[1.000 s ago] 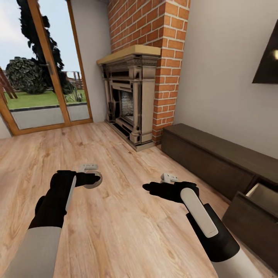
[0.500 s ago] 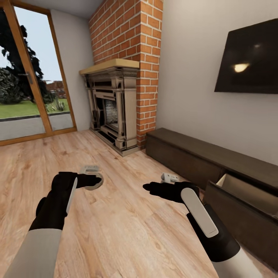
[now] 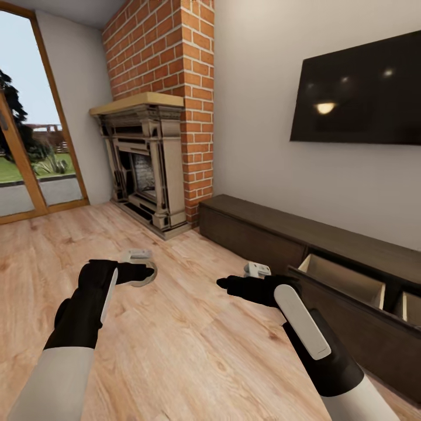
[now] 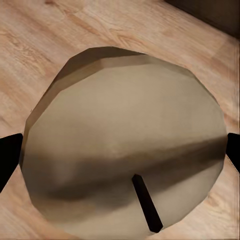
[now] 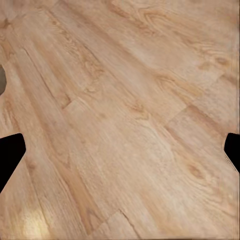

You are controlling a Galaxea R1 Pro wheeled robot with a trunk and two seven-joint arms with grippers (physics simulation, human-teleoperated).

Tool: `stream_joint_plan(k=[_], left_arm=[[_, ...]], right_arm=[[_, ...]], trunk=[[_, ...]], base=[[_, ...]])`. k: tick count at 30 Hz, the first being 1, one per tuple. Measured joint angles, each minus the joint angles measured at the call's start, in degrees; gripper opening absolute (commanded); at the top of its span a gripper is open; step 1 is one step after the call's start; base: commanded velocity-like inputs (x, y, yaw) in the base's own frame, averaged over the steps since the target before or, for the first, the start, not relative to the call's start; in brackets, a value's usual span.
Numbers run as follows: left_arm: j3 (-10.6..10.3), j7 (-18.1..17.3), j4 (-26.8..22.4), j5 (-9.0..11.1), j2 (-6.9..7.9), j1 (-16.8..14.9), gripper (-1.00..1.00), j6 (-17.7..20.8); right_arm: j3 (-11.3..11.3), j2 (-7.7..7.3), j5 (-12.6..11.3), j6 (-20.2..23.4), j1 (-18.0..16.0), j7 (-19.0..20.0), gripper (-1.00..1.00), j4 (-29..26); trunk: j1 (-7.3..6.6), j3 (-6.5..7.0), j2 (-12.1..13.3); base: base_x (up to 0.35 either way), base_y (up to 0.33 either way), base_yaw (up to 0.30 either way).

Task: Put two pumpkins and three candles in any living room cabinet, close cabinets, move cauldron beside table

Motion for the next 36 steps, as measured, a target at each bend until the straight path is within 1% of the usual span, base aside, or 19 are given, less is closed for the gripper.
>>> stream_joint_plan(k=[7,36], left_arm=[[-0.01,-0.02,-0.05,0.02,0.0,0.01,-1.0,-0.02],[-0.07,-0.01,-0.09,0.07,-0.06,0.01,-1.0,-0.02]], right_arm=[[0.0,-0.09,-0.02,0.02,0.0,0.04,1.0,0.03],[-0.06,-0.19,-0.04,0.02,0.0,-0.01,1.0,0.06]], trunk=[[0.01,0.37,0.0],[0.01,1.92,0.0]], base=[[-0.138,-0.149,-0.252],[-0.158,-0.203,-0.25]])
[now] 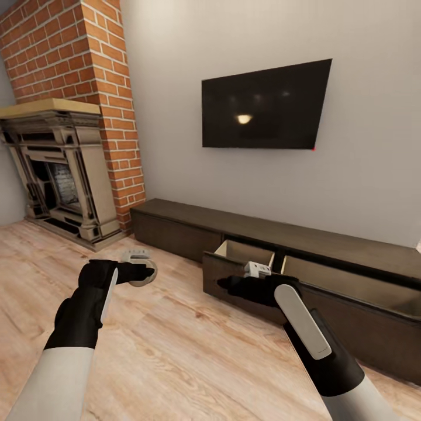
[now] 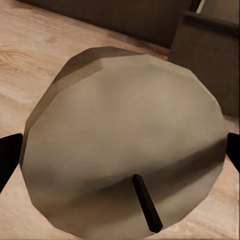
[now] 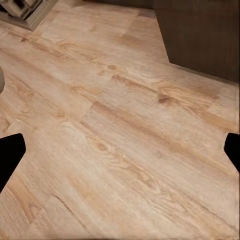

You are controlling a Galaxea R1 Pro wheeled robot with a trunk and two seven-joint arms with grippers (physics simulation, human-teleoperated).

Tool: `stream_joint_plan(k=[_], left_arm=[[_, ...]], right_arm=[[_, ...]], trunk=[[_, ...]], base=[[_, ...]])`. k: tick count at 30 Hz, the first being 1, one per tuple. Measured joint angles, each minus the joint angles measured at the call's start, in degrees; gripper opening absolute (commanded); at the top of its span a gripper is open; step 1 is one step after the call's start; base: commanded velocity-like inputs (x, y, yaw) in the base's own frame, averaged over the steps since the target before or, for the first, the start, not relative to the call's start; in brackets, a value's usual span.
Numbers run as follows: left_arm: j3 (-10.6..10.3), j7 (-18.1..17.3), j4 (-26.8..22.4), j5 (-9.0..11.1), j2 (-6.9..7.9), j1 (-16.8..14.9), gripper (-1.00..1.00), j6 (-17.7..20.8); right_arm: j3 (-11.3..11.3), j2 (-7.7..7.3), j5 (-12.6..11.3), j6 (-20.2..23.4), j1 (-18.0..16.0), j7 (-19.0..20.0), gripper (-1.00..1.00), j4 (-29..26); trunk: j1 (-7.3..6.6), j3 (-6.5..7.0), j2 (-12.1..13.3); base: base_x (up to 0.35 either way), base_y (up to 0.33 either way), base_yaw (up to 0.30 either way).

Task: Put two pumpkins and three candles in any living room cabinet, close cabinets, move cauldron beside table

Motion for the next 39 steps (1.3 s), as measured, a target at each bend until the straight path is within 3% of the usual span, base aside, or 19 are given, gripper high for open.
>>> stream_joint_plan(k=[32,39], left_arm=[[-0.06,0.0,-0.48,-0.02,0.0,0.9,-1.0,0.01],[-1.45,0.0,-0.5,0.08,0.06,0.96,-1.0,0.0]], right_arm=[[-0.03,0.08,-0.01,0.0,0.0,-0.01,1.0,0.35],[-0.03,0.08,0.02,0.0,0.0,-0.01,1.0,0.39]], trunk=[[-0.01,1.75,0.0],[-0.02,2.14,0.0]], base=[[-0.124,-0.19,-0.247],[-0.023,-0.178,-0.244]])
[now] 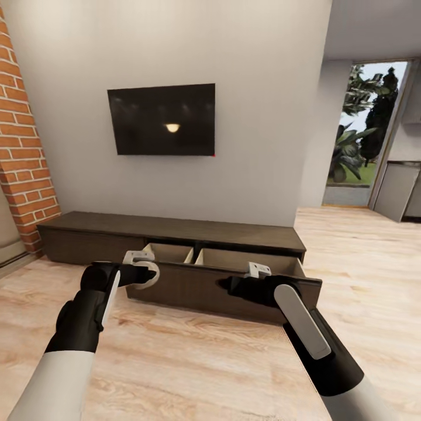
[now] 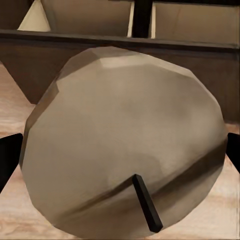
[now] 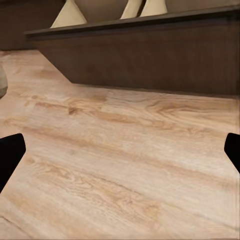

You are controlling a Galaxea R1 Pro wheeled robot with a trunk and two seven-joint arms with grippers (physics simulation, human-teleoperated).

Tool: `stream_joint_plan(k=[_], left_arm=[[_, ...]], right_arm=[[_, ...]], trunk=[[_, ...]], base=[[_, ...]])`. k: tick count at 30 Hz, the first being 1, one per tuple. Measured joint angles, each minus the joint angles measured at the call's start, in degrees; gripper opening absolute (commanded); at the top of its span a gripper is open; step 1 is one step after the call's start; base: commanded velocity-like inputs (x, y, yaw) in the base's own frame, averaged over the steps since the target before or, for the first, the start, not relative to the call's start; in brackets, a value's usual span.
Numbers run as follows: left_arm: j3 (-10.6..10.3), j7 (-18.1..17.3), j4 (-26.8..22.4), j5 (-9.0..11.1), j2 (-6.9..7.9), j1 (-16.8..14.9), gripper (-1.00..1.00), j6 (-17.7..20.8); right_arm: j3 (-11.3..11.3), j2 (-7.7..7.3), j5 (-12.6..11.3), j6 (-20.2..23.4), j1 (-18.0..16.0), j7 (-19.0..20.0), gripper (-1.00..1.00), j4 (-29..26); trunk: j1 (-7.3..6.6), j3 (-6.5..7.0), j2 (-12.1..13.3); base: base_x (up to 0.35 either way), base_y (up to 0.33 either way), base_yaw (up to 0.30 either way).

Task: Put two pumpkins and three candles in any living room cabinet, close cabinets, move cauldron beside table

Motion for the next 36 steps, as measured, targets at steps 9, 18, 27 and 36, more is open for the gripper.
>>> stream_joint_plan(k=[9,18,27,36], left_arm=[[-0.15,0.0,-0.01,0.13,-0.06,0.01,-1.0,0.01],[-0.16,0.01,-0.33,0.05,0.0,0.04,-1.0,0.02],[-0.23,0.0,-1.38,0.08,0.02,0.1,-1.0,0.01],[-0.23,-0.01,-1.71,0.09,0.01,0.26,-1.0,0.03]], right_arm=[[0.0,-0.01,-0.02,0.0,0.0,0.0,1.0,0.05],[0.01,0.01,-0.03,-0.02,-0.01,0.0,1.0,0.07],[0.01,0.15,0.17,0.02,-0.01,-0.04,1.0,0.07],[0.01,0.3,0.14,-0.02,-0.01,0.0,1.0,0.07]], trunk=[[0.0,0.48,0.0],[-0.02,0.57,0.0],[-0.03,0.58,0.0],[-0.03,0.58,0.0]], base=[[-0.002,-0.165,-0.22],[0.089,-0.14,-0.032],[0.266,-0.165,-0.001],[0.209,-0.104,-0.001]])
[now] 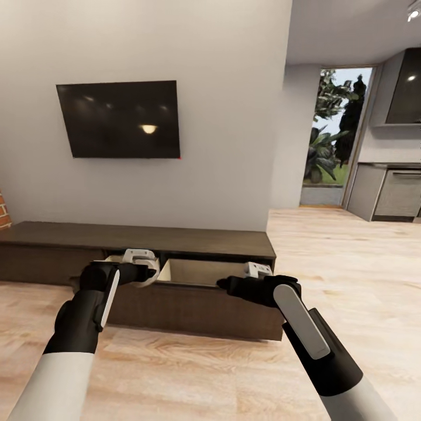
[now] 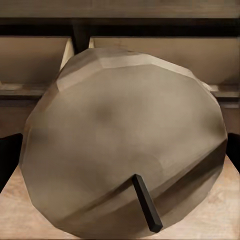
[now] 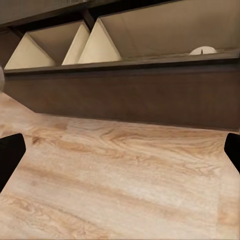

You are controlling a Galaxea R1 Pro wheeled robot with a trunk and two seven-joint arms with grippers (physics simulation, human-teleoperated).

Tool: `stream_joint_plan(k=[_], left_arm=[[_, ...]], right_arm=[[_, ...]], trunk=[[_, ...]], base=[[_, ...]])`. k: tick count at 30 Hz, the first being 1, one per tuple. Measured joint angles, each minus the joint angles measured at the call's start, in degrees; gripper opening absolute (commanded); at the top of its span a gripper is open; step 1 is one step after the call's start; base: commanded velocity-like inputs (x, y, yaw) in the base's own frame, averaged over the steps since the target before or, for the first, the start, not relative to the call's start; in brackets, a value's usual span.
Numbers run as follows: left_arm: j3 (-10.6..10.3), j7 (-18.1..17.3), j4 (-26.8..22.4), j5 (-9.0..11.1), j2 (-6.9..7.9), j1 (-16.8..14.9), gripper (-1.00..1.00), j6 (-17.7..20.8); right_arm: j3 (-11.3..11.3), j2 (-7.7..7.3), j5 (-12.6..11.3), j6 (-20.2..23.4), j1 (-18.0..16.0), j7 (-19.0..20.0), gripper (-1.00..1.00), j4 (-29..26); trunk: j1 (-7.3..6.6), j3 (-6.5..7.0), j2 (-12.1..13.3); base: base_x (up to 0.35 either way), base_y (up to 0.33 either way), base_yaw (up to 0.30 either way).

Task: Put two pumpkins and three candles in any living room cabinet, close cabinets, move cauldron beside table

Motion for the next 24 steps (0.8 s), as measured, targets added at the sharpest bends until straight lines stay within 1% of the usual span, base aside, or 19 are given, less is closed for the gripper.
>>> stream_joint_plan(k=[7,10,14,24], left_arm=[[-0.01,0.0,-0.06,-0.01,-0.01,0.0,-1.0,0.01],[-0.01,0.0,-0.14,-0.06,-0.01,0.0,-1.0,0.0],[-0.01,-0.05,-0.29,0.28,-0.01,0.0,-1.0,0.0],[0.0,-0.07,-0.35,0.58,0.0,0.0,-1.0,0.0]], right_arm=[[-0.01,-0.04,-0.16,-0.01,0.01,0.0,1.0,-0.01],[-0.01,-0.04,-0.17,-0.01,0.01,0.0,1.0,-0.02],[-0.01,-0.06,-0.18,0.0,0.01,0.0,1.0,-0.01],[-0.06,0.12,-0.15,-0.01,0.0,-0.04,1.0,0.0]], trunk=[[0.0,0.26,0.0],[0.01,0.44,0.0],[0.02,0.64,0.0],[-0.24,2.93,0.13]], base=[[0.294,0.078,-0.146],[0.187,0.08,-0.203],[0.062,0.026,-0.124],[0.008,0.004,-0.017]])
